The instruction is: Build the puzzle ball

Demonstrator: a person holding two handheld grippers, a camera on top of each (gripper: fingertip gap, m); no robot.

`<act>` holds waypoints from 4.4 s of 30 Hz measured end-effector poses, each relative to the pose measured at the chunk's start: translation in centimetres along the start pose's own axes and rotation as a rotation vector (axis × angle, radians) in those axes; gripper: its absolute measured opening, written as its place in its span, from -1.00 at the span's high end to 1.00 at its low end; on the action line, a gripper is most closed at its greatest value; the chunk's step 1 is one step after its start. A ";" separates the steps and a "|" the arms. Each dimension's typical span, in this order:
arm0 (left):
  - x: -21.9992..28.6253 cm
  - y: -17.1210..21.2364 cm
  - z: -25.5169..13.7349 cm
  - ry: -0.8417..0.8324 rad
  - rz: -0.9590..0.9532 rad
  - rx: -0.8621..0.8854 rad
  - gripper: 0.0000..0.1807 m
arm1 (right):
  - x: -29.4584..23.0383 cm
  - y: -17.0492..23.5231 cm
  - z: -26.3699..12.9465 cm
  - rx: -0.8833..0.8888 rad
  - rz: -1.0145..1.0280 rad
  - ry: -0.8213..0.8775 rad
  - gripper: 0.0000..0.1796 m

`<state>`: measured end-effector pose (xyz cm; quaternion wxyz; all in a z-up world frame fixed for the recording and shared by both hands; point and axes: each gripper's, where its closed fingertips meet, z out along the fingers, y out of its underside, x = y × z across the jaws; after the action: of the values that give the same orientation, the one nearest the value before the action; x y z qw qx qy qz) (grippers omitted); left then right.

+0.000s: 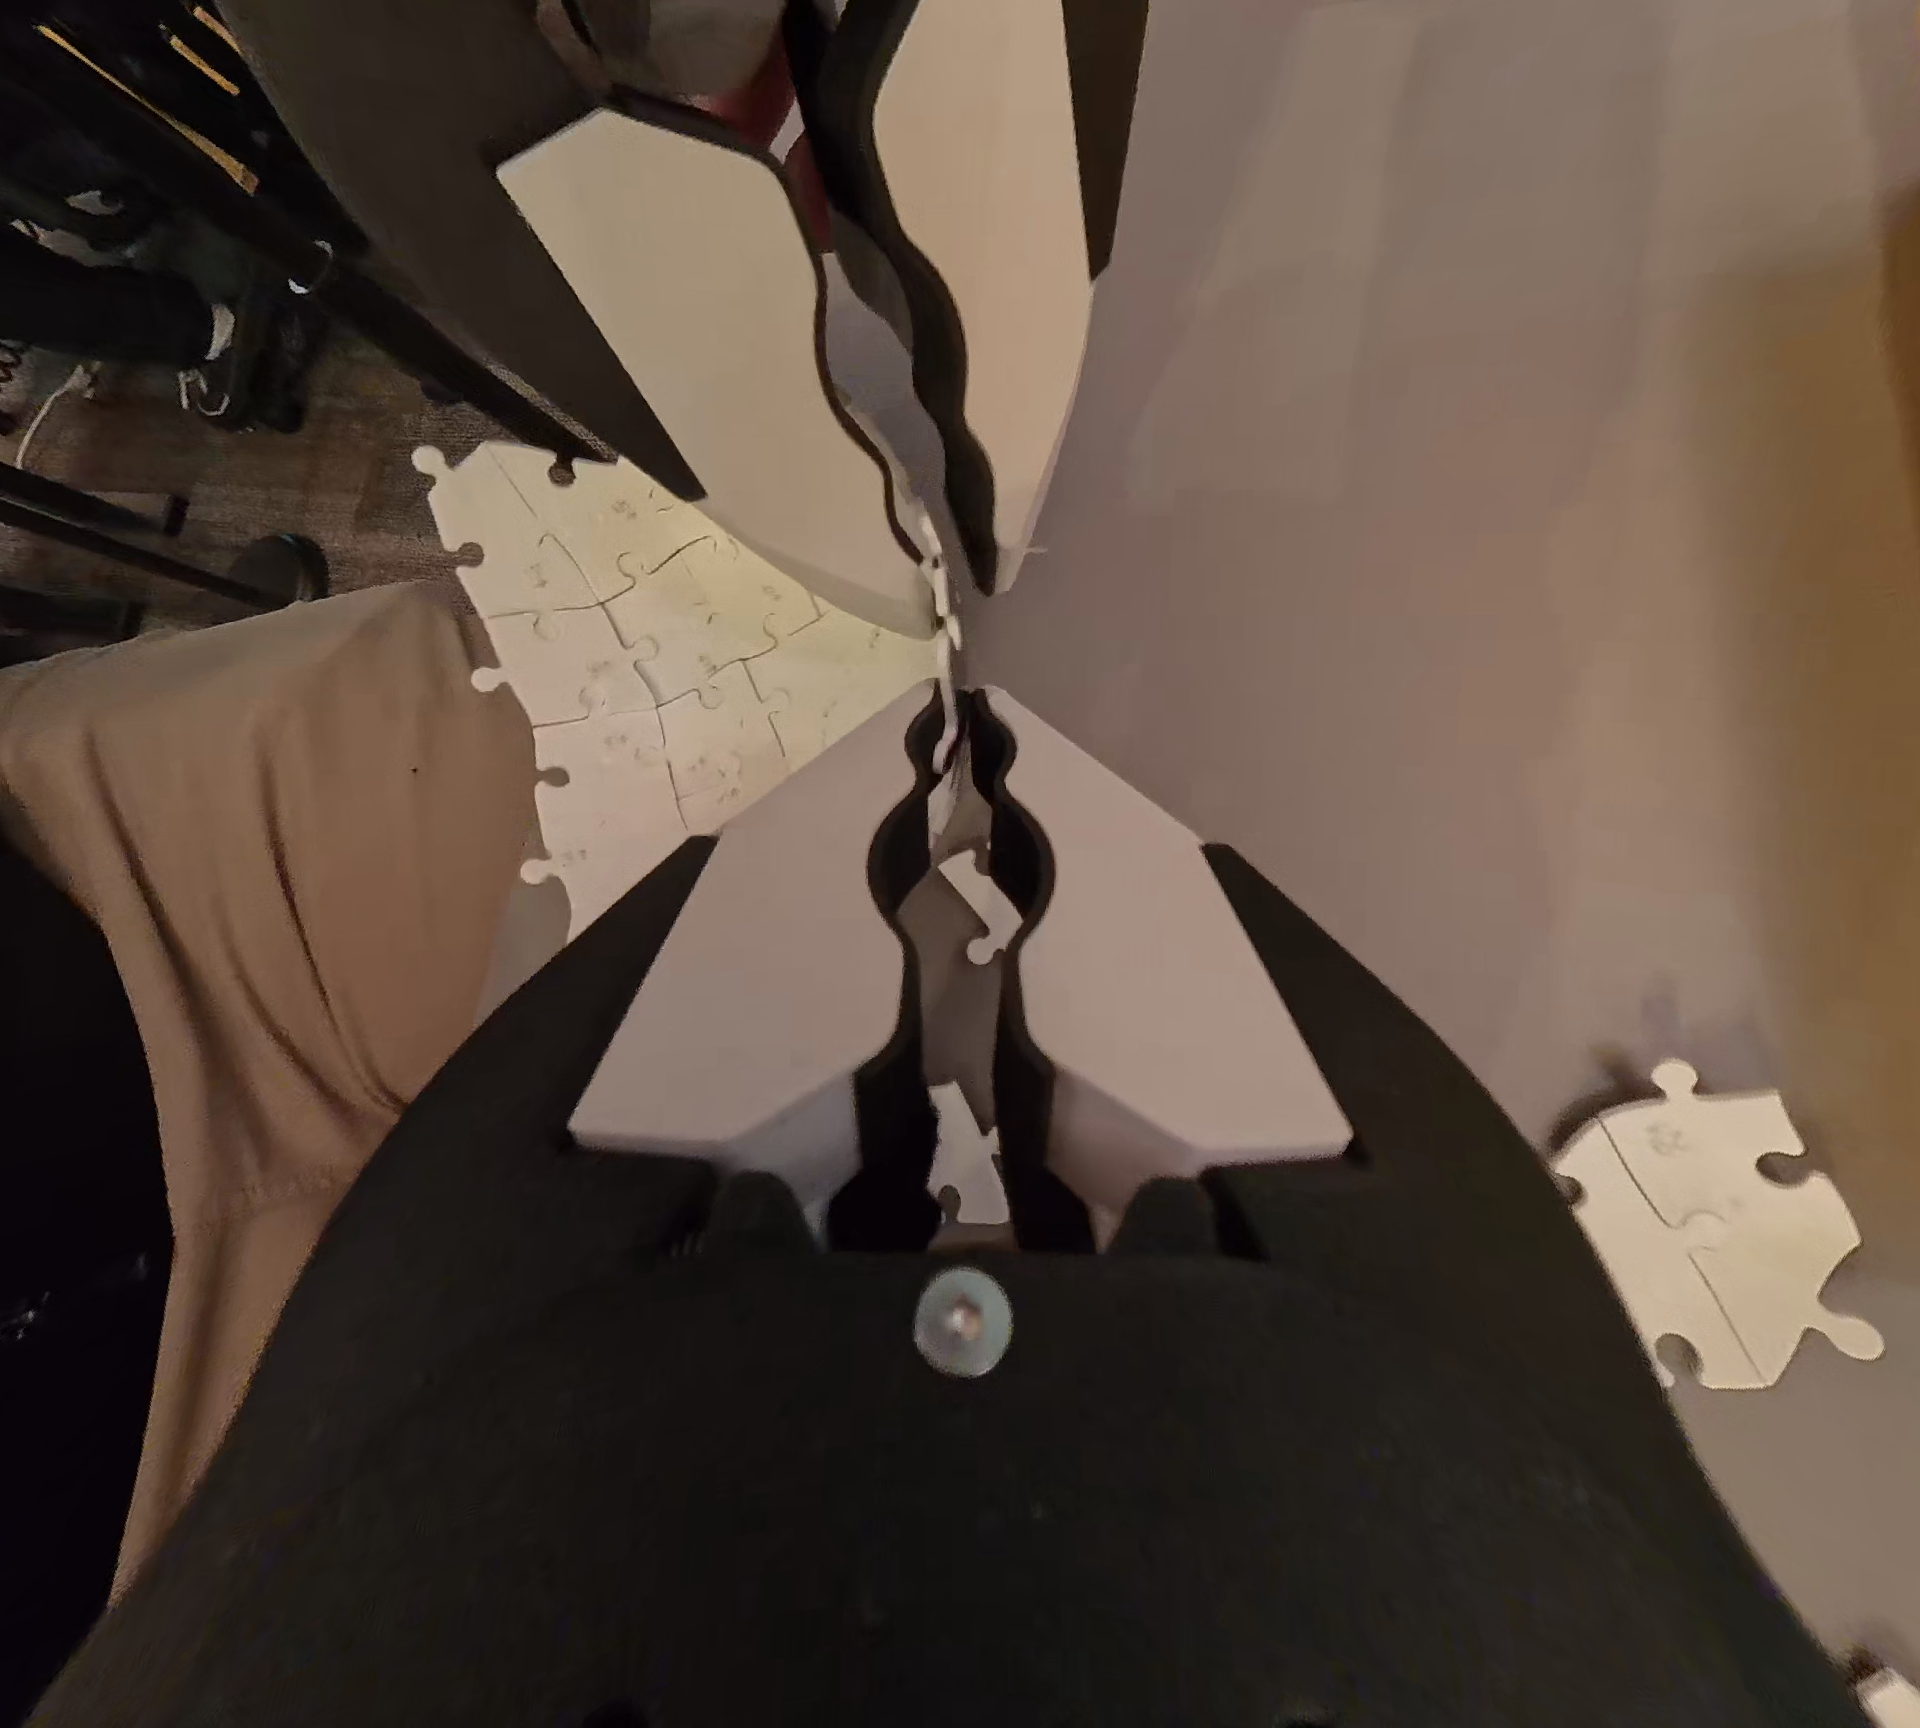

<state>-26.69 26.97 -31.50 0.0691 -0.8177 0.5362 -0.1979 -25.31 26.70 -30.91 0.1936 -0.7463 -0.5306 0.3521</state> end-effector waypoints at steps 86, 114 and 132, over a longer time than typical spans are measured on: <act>1.0 1.2 -0.4 0.099 -0.026 0.091 0.73 | -0.4 -0.4 -0.1 0.147 0.065 0.063 0.91; 1.1 4.0 -0.1 0.057 -0.264 0.128 0.94 | -2.3 0.4 -3.0 0.186 0.141 0.072 0.90; -0.4 4.0 -1.3 0.013 -0.336 0.179 0.97 | -1.6 0.6 -4.2 0.217 0.166 0.095 0.86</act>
<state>-30.77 25.76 -31.69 0.1042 -0.8849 0.3728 -0.2589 -22.15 25.33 -27.98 0.2683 -0.7783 -0.4159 0.3864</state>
